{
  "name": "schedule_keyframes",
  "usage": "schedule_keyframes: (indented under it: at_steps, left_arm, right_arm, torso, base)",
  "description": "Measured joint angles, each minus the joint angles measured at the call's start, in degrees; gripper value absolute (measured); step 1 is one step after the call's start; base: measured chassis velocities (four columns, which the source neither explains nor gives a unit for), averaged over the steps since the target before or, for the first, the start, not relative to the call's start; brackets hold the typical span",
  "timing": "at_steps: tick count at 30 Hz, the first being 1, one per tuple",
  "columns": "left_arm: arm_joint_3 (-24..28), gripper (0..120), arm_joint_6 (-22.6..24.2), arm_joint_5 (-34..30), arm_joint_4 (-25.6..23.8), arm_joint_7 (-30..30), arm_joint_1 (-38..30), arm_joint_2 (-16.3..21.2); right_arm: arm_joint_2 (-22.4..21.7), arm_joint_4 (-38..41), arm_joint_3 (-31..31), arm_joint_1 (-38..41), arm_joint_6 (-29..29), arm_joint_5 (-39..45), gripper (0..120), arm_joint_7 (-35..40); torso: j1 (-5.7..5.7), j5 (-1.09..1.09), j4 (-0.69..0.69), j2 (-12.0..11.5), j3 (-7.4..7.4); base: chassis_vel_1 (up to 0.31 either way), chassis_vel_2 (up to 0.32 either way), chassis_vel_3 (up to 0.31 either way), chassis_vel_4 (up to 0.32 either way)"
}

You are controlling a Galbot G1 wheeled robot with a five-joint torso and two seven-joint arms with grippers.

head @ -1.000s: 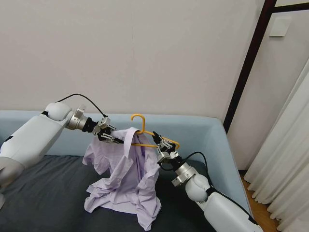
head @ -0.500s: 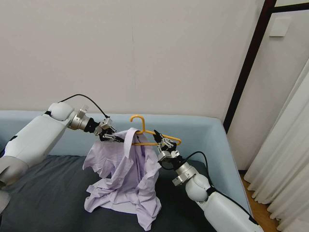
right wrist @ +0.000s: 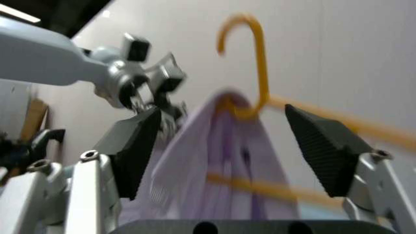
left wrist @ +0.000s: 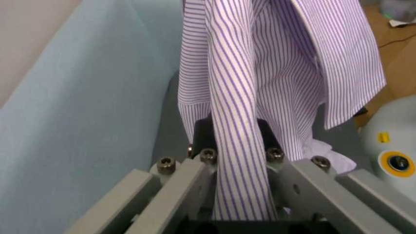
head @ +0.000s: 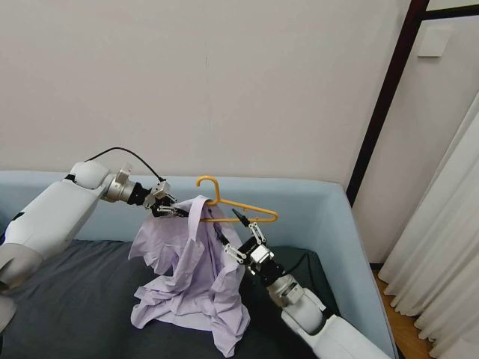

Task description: Pick up the clothes from the sofa and hang them on the clothes hanger.

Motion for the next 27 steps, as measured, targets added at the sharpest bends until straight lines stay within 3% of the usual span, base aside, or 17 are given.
schedule_keyframes:
  at_steps: [4,5,10,11,14,21,27]
  left_arm:
    - [-0.87,2,-0.12,0.00,-0.87,-0.49,0.09,0.40]
    - [-0.87,2,-0.12,0.00,-0.87,-0.49,0.09,0.40]
    - [-1.56,2,-0.24,-0.06,-1.61,-0.52,0.43,1.19]
    - [-1.56,2,-0.24,-0.06,-1.61,-0.52,0.43,1.19]
    - [-2.14,2,-0.26,-0.15,-2.46,-0.52,0.97,1.69]
    - [-2.93,2,-0.69,-0.20,-3.80,-0.59,1.80,2.63]
    - [-3.02,2,-0.82,-0.24,-4.72,-0.61,2.17,3.71]
  right_arm:
    - [-0.92,3.39,-1.64,-3.36,-10.24,19.22,97,5.90]
    - [-0.92,3.39,-1.64,-3.36,-10.24,19.22,97,5.90]
    - [0.62,8.02,2.24,-4.79,-20.55,44.58,100,12.86]
    - [0.62,8.02,2.24,-4.79,-20.55,44.58,100,12.86]
    - [2.52,8.75,7.98,-7.10,-26.98,56.69,100,12.73]
    - [8.35,8.50,16.07,-9.30,-37.41,62.09,100,20.90]
    - [11.18,7.30,17.91,-8.89,-38.78,62.07,100,21.51]
  torso:
    - [0.00,0.00,0.00,0.00,0.00]
    - [0.00,0.00,0.00,0.00,0.00]
    - [0.00,-0.01,0.04,0.00,0.00]
    - [0.00,-0.01,0.04,0.00,0.00]
    - [0.00,-0.01,0.02,0.00,0.00]
    - [0.00,-0.01,0.01,0.00,0.00]
    - [0.00,-0.01,0.02,0.00,0.00]
  base:
    - [0.000,0.000,0.000,0.000]
    - [0.000,0.000,0.000,0.000]
    - [0.000,0.000,0.000,0.000]
    - [0.000,0.000,0.000,0.000]
    - [0.000,0.000,0.000,0.000]
    - [0.000,0.000,0.000,0.000]
    - [0.000,0.000,0.000,0.000]
